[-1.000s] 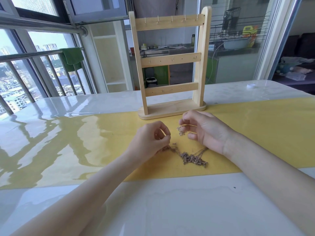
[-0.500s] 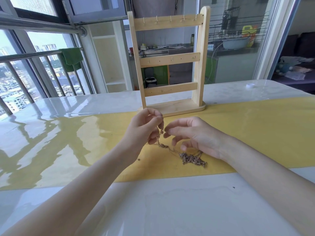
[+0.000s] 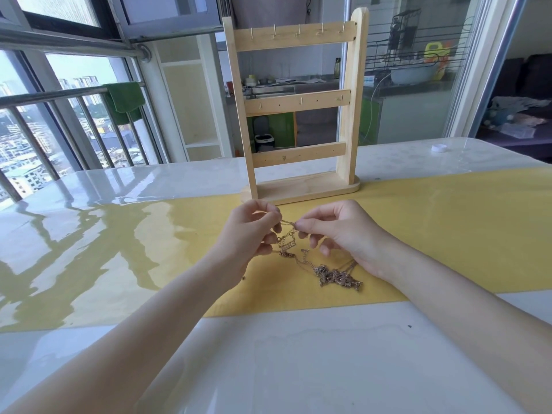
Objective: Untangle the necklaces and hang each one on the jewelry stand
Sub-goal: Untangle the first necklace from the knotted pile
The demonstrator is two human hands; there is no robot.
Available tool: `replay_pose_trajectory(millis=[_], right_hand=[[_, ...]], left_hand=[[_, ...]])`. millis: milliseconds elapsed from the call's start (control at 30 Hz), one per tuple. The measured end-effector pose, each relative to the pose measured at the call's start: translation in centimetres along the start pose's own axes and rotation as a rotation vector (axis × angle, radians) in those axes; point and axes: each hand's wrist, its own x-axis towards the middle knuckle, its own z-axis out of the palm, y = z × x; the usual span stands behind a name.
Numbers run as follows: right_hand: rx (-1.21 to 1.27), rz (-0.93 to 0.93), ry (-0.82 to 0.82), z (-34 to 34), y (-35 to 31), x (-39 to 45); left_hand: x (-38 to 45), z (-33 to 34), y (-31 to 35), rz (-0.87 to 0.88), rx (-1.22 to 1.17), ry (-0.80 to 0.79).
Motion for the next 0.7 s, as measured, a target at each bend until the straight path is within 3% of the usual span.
replay_pose_trajectory(millis=[233, 467, 700], right_hand=[[-0.127, -0.064, 0.179, 0.2, 0.17, 0.13], [-0.059, -0.107, 0.072, 0.62, 0.27, 0.29], [0.009, -0.097, 0.124, 0.21, 0.02, 0.17]], left_hand=[[-0.35, 0.44, -0.2, -0.036, 0.163, -0.133], [-0.47, 0.38, 0.2, -0.067, 0.192, -0.136], [-0.44, 0.49, -0.13, -0.085, 0.29, -0.193]])
